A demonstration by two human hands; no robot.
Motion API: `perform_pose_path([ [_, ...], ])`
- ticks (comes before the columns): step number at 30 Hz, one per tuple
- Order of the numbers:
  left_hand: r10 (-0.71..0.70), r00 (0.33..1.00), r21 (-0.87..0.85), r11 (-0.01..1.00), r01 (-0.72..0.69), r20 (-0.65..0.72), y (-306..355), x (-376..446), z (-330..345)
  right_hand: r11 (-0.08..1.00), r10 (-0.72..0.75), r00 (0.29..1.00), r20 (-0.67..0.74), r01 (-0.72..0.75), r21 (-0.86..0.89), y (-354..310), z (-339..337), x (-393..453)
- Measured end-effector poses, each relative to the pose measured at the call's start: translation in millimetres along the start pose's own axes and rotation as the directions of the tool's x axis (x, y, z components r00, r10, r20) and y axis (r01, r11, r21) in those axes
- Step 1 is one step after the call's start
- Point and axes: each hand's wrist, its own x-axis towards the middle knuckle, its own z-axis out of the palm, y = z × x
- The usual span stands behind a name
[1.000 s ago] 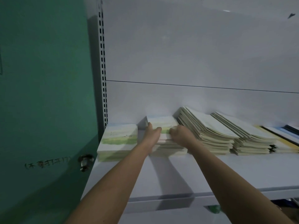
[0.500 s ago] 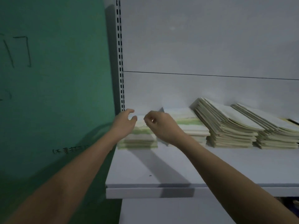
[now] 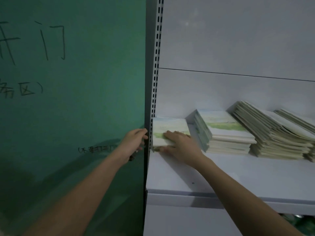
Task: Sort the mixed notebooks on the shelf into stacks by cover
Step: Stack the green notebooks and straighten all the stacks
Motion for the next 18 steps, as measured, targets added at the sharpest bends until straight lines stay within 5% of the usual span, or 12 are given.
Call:
perform_pose_path([
  [4,-0.107,0.973,-0.412,0.892,0.184,0.203,8.6,3.9,-1.4,0.984,0.062,0.994,-0.090,-0.045,0.175,-22.3,-12.8,-8.9],
  [6,-0.151,0.938,-0.509,0.807,0.300,0.313,16.1,5.3,-4.6,0.984,-0.018,0.995,-0.101,0.036,0.175,-41.1,-16.7,-14.8],
  [11,-0.244,0.901,-0.349,0.860,0.372,0.359,15.7,6.2,-21.6,0.969,-0.173,0.977,0.127,0.146,0.201,-56.4,-16.5,-18.9],
  [14,-0.192,0.944,-0.372,0.883,0.286,0.270,10.0,13.9,-44.7,0.931,-0.013,0.999,0.037,-0.001,0.366,-41.2,-16.8,-8.1],
  [18,-0.145,0.971,-0.433,0.875,0.216,0.190,7.2,23.7,-77.5,0.980,0.149,0.987,0.060,-0.155,0.128,-12.7,-5.7,6.2],
])
